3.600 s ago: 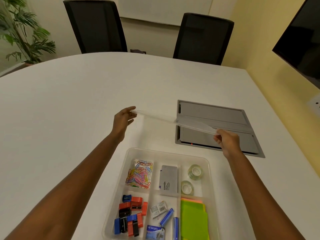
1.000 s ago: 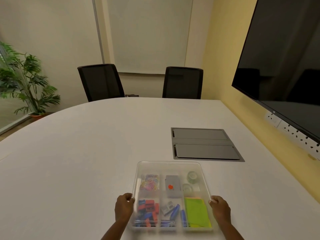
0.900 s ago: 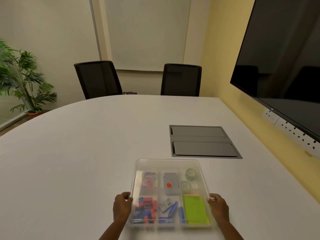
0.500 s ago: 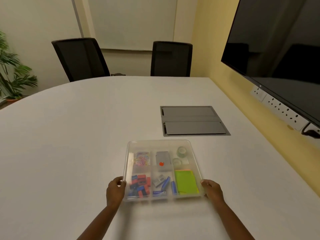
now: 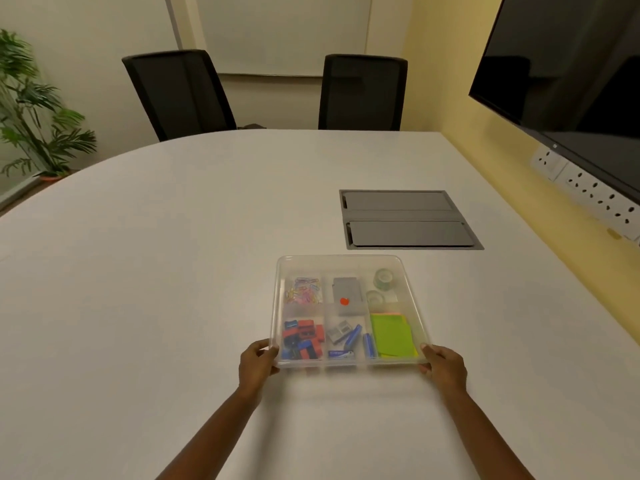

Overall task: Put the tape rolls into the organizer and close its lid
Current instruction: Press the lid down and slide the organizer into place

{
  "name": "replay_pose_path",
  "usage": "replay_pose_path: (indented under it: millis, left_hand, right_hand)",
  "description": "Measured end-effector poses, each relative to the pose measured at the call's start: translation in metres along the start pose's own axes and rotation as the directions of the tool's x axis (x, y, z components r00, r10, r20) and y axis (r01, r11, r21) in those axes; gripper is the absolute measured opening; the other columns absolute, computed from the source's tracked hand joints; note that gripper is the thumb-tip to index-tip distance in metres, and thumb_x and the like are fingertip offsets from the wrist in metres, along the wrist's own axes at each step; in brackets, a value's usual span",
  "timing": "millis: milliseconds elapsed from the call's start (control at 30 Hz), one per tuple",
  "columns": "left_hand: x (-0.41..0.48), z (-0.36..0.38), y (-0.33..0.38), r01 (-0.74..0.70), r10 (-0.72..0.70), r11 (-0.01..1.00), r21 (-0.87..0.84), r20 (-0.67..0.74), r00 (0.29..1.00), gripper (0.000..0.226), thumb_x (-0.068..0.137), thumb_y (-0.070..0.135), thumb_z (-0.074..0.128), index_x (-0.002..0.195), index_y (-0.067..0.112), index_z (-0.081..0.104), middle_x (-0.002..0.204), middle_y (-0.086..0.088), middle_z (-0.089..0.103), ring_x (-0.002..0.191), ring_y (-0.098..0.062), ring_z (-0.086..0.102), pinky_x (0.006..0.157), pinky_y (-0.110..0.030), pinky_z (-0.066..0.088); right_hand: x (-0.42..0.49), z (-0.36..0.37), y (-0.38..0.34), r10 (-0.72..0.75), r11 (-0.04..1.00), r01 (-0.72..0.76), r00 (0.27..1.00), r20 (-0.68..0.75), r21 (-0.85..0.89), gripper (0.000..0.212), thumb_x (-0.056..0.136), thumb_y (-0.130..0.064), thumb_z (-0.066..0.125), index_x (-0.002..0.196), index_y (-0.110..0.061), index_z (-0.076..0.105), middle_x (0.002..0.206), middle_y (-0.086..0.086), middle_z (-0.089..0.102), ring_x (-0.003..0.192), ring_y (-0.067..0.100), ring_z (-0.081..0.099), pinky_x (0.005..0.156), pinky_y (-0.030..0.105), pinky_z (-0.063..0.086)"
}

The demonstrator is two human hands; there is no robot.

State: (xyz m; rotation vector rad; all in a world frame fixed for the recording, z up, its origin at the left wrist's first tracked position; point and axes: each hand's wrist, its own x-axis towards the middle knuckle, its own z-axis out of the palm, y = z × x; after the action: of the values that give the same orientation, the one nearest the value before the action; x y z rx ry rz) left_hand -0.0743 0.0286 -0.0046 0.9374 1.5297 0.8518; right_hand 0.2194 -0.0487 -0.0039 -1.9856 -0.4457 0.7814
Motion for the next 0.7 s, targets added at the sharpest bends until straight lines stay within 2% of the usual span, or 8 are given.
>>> replay_pose_path:
  millis: [33, 100, 167, 300, 433, 533, 633, 700]
  left_hand:
    - [-0.002, -0.001, 0.000, 0.013, -0.013, 0.999, -0.030, 0.014, 1.000, 0.030, 0.086, 0.001, 0.054, 0.116, -0.006, 0.052, 0.098, -0.020, 0.059, 0.085, -0.030, 0.056, 0.062, -0.028, 0.049]
    - [-0.006, -0.004, 0.001, 0.024, -0.020, 0.998, -0.063, 0.052, 0.998, 0.031, 0.085, -0.003, 0.054, 0.116, -0.005, 0.052, 0.085, -0.013, 0.059, 0.083, -0.029, 0.056, 0.065, -0.028, 0.049]
    - [-0.008, -0.006, 0.000, 0.018, -0.011, 0.996, -0.083, 0.087, 0.996, 0.032, 0.084, -0.003, 0.055, 0.116, -0.005, 0.052, 0.078, -0.009, 0.059, 0.078, -0.026, 0.056, 0.067, -0.029, 0.050]
    - [-0.010, -0.009, -0.004, -0.019, 0.028, 0.996, -0.088, 0.112, 0.993, 0.035, 0.085, 0.001, 0.056, 0.119, -0.004, 0.050, 0.078, -0.008, 0.057, 0.073, -0.020, 0.057, 0.067, -0.026, 0.052]
    - [-0.008, -0.009, -0.009, -0.071, 0.077, 0.996, -0.058, 0.112, 0.991, 0.036, 0.087, 0.004, 0.055, 0.122, -0.002, 0.048, 0.079, -0.007, 0.054, 0.071, -0.017, 0.057, 0.055, -0.015, 0.055]
    - [-0.009, -0.008, -0.013, -0.076, 0.083, 0.995, -0.061, 0.110, 0.990, 0.036, 0.088, 0.005, 0.053, 0.123, 0.000, 0.046, 0.079, -0.008, 0.053, 0.070, -0.017, 0.056, 0.051, -0.010, 0.054]
    - [-0.012, -0.008, -0.014, -0.105, 0.105, 0.994, -0.007, 0.125, 0.987, 0.038, 0.090, 0.012, 0.051, 0.126, 0.002, 0.043, 0.091, -0.012, 0.053, 0.078, -0.020, 0.056, 0.058, -0.016, 0.054]
    - [-0.013, -0.007, -0.015, -0.178, 0.164, 0.975, 0.132, 0.113, 0.980, 0.044, 0.091, 0.017, 0.050, 0.131, 0.005, 0.038, 0.106, -0.015, 0.049, 0.095, -0.027, 0.056, 0.074, -0.027, 0.052]
  right_hand:
    - [-0.003, 0.001, -0.002, -0.074, 0.982, 0.071, 0.997, -0.011, -0.173, 0.023, 0.090, -0.006, 0.057, 0.102, 0.013, 0.060, 0.088, 0.024, 0.061, 0.063, 0.031, 0.066, 0.056, 0.019, 0.058]
    - [-0.009, 0.004, -0.005, -0.244, 0.847, 0.220, 0.970, 0.015, -0.484, 0.031, 0.092, -0.008, 0.053, 0.117, 0.010, 0.054, 0.114, 0.032, 0.055, 0.101, 0.044, 0.058, 0.086, 0.040, 0.050]
    - [-0.018, 0.011, -0.007, -0.335, 0.727, 0.303, 0.940, 0.068, -0.616, 0.038, 0.095, -0.009, 0.048, 0.129, 0.006, 0.043, 0.130, 0.028, 0.045, 0.118, 0.043, 0.047, 0.094, 0.046, 0.045]
    - [-0.028, 0.020, -0.006, -0.332, 0.733, 0.319, 0.939, 0.094, -0.601, 0.044, 0.096, -0.009, 0.044, 0.137, 0.005, 0.034, 0.136, 0.028, 0.041, 0.124, 0.042, 0.042, 0.098, 0.047, 0.042]
    - [-0.025, 0.017, -0.003, -0.338, 0.751, 0.326, 0.937, 0.090, -0.575, 0.045, 0.096, -0.010, 0.045, 0.138, 0.004, 0.034, 0.135, 0.030, 0.042, 0.122, 0.044, 0.045, 0.099, 0.046, 0.041]
    - [-0.024, 0.018, 0.001, -0.343, 0.748, 0.324, 0.936, 0.081, -0.579, 0.045, 0.096, -0.011, 0.044, 0.138, 0.003, 0.034, 0.134, 0.030, 0.043, 0.121, 0.044, 0.047, 0.098, 0.047, 0.042]
    - [-0.026, 0.023, 0.004, -0.385, 0.645, 0.346, 0.917, 0.101, -0.682, 0.045, 0.098, -0.005, 0.036, 0.142, 0.000, 0.028, 0.147, 0.025, 0.033, 0.135, 0.037, 0.033, 0.107, 0.045, 0.035]
    - [-0.034, 0.031, 0.007, -0.459, 0.553, 0.444, 0.869, 0.186, -0.705, 0.055, 0.094, 0.005, 0.030, 0.146, -0.005, 0.018, 0.157, 0.016, 0.018, 0.146, 0.026, 0.013, 0.118, 0.040, 0.017]
